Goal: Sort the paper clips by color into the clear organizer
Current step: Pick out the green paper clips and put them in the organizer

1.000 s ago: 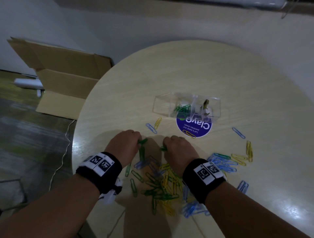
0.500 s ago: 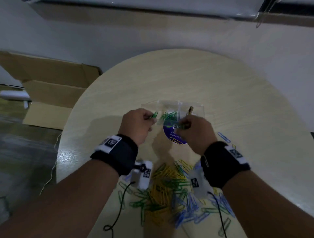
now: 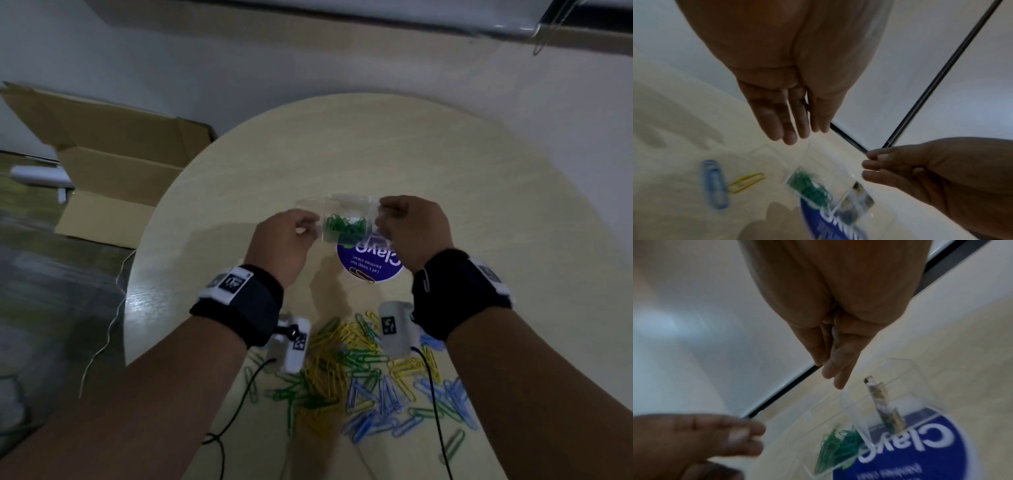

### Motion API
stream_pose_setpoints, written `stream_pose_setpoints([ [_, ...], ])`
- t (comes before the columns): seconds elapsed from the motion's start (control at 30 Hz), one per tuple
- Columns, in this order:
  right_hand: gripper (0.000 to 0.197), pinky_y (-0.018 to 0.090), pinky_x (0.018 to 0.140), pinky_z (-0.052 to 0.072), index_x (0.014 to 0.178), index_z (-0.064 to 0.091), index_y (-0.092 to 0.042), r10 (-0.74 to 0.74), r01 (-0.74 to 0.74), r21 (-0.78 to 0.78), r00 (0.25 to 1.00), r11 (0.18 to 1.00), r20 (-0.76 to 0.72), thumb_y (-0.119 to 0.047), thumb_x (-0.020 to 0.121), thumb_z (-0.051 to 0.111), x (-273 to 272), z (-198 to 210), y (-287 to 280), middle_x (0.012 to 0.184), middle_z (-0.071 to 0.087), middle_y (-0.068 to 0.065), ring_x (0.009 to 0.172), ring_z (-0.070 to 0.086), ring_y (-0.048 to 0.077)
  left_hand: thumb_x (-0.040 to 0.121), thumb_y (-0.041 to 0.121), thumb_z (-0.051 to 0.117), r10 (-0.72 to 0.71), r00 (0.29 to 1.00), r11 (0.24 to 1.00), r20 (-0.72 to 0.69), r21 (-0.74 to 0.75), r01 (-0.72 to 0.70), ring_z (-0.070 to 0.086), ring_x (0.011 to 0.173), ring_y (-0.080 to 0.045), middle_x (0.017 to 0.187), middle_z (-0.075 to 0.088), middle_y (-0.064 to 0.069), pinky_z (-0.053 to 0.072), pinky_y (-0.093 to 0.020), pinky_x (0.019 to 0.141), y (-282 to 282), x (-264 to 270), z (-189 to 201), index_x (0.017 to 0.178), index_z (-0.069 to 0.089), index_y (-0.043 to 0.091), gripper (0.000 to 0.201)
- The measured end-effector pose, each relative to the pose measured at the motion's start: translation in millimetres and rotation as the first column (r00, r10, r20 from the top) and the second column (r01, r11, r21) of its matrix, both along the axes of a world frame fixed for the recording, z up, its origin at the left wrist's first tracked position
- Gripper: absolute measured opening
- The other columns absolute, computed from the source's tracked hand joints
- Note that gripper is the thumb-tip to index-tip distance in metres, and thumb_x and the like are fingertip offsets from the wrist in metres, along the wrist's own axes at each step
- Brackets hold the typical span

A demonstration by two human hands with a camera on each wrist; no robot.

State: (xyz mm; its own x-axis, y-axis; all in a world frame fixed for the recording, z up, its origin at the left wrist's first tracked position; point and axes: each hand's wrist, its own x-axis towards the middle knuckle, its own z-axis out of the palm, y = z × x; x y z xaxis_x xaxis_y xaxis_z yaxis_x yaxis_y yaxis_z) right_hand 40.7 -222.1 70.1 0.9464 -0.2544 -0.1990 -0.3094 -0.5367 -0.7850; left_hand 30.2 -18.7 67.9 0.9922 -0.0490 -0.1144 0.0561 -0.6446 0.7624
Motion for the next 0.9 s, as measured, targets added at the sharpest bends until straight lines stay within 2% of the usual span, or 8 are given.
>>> stream_pose_setpoints([
  [0.13,0.018,0.032,0.083,0.050,0.101,0.072,-0.023,0.142,-0.145,-0.206,0.989,0.968,-0.028,-0.023,0.086,0.062,-82.0,-12.7,-4.2,0.099,0.074,0.003,0.093,0.067,0.022,0.090,0.023,0.057,-0.259,0.965,0.931,-0.036,0.255,0.260,0.062,0.091,-0.020,0.098,0.068,-0.001,0.043,-0.026,0.079,32.8,-68.5,-13.6,0.104,0.073,0.022,0.021],
  [0.23,0.036,0.040,0.099,0.045,0.120,0.063,-0.023,0.464,-0.481,-0.281,0.877,0.831,-0.128,-0.034,0.086,0.056,-150.1,-40.7,8.7,0.126,0.063,0.005,0.119,0.056,0.028,0.084,0.030,0.053,-0.420,0.906,0.829,-0.057,0.383,0.408,0.056,0.100,-0.026,0.107,0.062,-0.001,0.047,-0.037,0.086,52.5,-127.7,-36.9,0.106,0.069,0.021,0.028],
  [0.33,0.072,0.045,0.120,0.009,0.147,0.015,-0.044,0.584,-0.710,-0.369,0.703,0.599,-0.406,-0.062,0.086,0.047,-196.6,-55.8,16.2,0.159,-0.002,-0.008,0.147,-0.008,0.027,0.088,0.040,0.057,-0.458,0.876,0.729,-0.152,0.499,0.468,0.034,0.136,-0.027,0.146,0.040,-0.003,0.044,-0.043,0.102,63.1,-171.1,-55.7,0.138,0.047,0.027,0.052],
  [0.43,0.086,0.050,0.116,-0.004,0.139,-0.008,-0.060,0.564,-0.718,-0.442,0.696,0.538,-0.444,-0.083,0.072,0.040,-215.7,-53.6,14.5,0.157,-0.024,-0.007,0.143,-0.024,0.031,0.090,0.054,0.049,-0.478,0.855,0.672,-0.201,0.543,0.503,0.002,0.149,-0.029,0.161,0.013,-0.006,0.029,-0.047,0.115,69.2,-192.3,-63.6,0.147,0.025,0.042,0.064],
  [0.57,0.086,0.058,0.115,0.005,0.135,0.004,-0.068,0.488,-0.660,-0.456,0.750,0.597,-0.447,-0.096,0.056,0.027,-211.5,-52.3,7.6,0.160,-0.012,-0.003,0.145,-0.012,0.037,0.087,0.066,0.045,-0.476,0.857,0.713,-0.198,0.485,0.507,-0.016,0.148,-0.030,0.163,0.001,-0.005,0.008,-0.050,0.120,73.5,-196.3,-59.9,0.142,0.026,0.056,0.060],
  [0.7,0.094,0.061,0.113,0.012,0.140,0.025,-0.052,0.411,-0.587,-0.507,0.808,0.631,-0.423,-0.098,0.057,0.020,-197.7,-50.4,6.6,0.161,0.003,0.004,0.145,-0.002,0.039,0.083,0.075,0.035,-0.500,0.831,0.736,-0.243,0.388,0.556,-0.017,0.148,-0.024,0.163,0.001,0.006,0.002,-0.050,0.120,77.1,-192.4,-56.9,0.137,0.038,0.056,0.058],
  [0.8,0.083,0.055,0.113,0.017,0.138,0.042,-0.036,0.455,-0.552,-0.513,0.833,0.658,-0.313,-0.084,0.071,0.034,-185.4,-44.1,17.8,0.158,0.023,0.001,0.145,0.012,0.036,0.089,0.062,0.042,-0.497,0.862,0.792,-0.102,0.351,0.499,0.020,0.146,-0.027,0.155,0.034,0.000,0.020,-0.049,0.118,83.3,-183.4,-55.0,0.129,0.055,0.043,0.046],
  [0.9,0.063,0.050,0.105,0.035,0.130,0.055,-0.026,0.590,-0.589,-0.529,0.785,0.611,-0.191,-0.061,0.080,0.042,-181.2,-42.8,39.9,0.142,0.050,-0.001,0.135,0.038,0.033,0.092,0.039,0.050,-0.357,0.933,0.835,0.041,0.461,0.299,0.048,0.118,-0.028,0.131,0.055,-0.002,0.045,-0.045,0.096,91.8,-165.6,-55.5,0.124,0.060,0.031,0.035],
])
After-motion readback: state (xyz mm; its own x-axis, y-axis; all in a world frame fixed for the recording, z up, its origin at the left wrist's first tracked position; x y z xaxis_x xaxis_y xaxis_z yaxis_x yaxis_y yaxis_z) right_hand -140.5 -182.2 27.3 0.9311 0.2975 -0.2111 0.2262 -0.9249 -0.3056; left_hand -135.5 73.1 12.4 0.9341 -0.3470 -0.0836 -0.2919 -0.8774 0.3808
